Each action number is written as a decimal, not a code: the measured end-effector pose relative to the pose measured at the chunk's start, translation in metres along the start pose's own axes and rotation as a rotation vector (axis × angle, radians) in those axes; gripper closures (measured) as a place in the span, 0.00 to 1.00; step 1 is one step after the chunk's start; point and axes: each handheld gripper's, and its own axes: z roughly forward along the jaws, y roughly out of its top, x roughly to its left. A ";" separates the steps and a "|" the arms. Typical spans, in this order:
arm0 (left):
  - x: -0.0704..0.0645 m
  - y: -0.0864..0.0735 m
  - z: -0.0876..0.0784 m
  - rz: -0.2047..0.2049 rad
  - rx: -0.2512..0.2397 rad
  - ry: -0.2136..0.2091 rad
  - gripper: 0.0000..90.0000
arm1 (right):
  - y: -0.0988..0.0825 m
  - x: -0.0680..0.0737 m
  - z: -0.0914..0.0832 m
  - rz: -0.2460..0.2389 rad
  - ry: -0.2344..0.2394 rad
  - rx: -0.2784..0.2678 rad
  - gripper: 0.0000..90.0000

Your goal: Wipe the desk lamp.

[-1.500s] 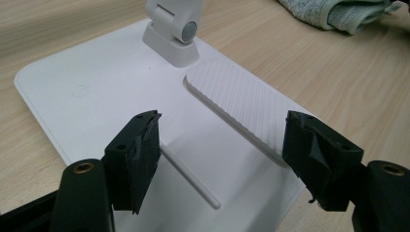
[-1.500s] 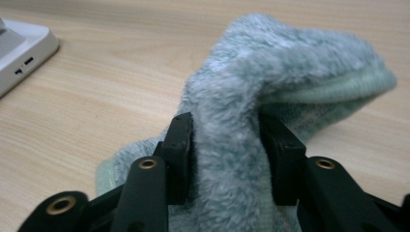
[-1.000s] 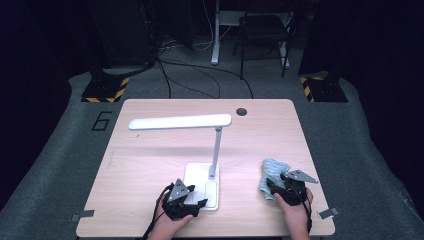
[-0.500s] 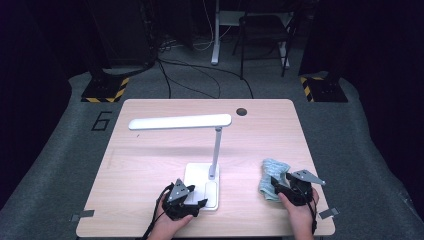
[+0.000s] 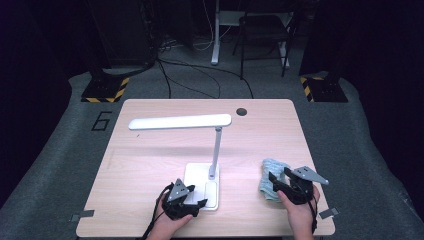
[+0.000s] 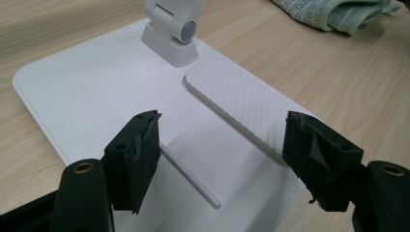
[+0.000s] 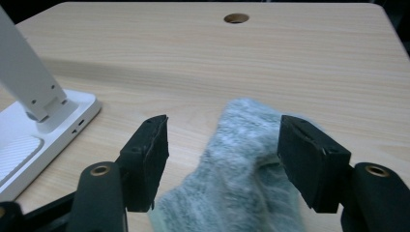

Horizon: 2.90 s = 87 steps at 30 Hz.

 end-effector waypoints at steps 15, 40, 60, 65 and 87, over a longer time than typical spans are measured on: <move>0.004 0.002 0.000 0.014 0.011 -0.029 0.32 | 0.022 0.054 0.029 -0.085 0.147 0.001 0.44; 0.024 0.013 -0.025 -0.034 -0.039 0.003 0.34 | 0.071 0.137 0.069 -0.187 0.309 -0.019 0.50; 0.030 0.013 -0.029 -0.012 -0.013 0.024 0.35 | 0.087 0.138 0.085 -0.232 0.289 -0.010 0.73; 0.031 0.013 -0.028 -0.006 -0.019 0.024 0.36 | 0.088 0.138 0.087 -0.229 0.311 -0.004 0.79; 0.033 0.010 -0.025 -0.047 -0.010 0.031 0.36 | 0.096 0.154 0.102 -0.260 0.408 0.018 0.84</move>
